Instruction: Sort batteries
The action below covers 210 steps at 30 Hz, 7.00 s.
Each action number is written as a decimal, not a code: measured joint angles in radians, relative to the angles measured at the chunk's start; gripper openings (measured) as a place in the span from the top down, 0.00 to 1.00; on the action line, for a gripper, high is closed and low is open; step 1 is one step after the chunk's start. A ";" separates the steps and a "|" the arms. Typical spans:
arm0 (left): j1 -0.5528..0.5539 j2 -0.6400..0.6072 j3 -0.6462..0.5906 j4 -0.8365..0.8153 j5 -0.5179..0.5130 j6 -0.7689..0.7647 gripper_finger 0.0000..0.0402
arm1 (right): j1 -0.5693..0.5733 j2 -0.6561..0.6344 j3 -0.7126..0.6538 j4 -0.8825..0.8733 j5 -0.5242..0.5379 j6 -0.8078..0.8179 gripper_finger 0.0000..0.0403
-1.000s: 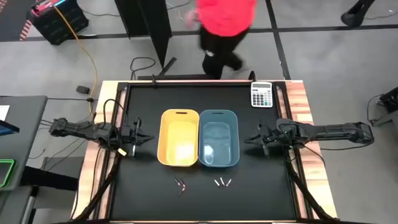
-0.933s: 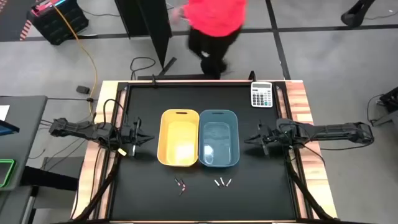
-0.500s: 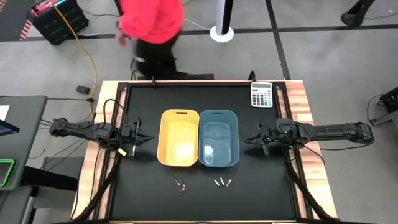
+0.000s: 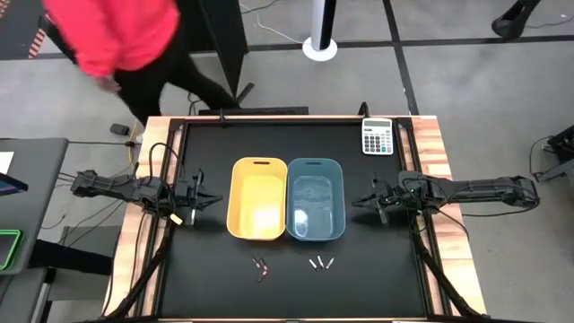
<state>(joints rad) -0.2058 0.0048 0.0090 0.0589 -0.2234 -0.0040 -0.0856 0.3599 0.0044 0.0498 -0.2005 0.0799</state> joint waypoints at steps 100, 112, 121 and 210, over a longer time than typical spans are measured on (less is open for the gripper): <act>-0.547 1.882 1.229 -0.392 -0.066 -1.057 0.55 | -0.021 0.000 0.206 0.167 0.003 0.148 0.92; -0.545 1.944 1.287 -0.511 -0.126 -1.197 0.56 | -0.022 0.000 0.206 0.167 0.003 0.148 0.92; -0.544 1.944 1.279 -0.565 -0.168 -1.240 0.56 | -0.022 0.000 0.206 0.167 0.003 0.147 0.92; -0.533 2.055 1.337 -0.610 -0.092 -1.146 0.91 | -0.019 0.000 0.205 0.157 0.003 0.148 0.92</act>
<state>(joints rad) -0.7383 2.0598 1.3458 -0.5515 -0.3149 -1.1498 -0.1047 0.3598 0.2092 0.2070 -0.1974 0.2279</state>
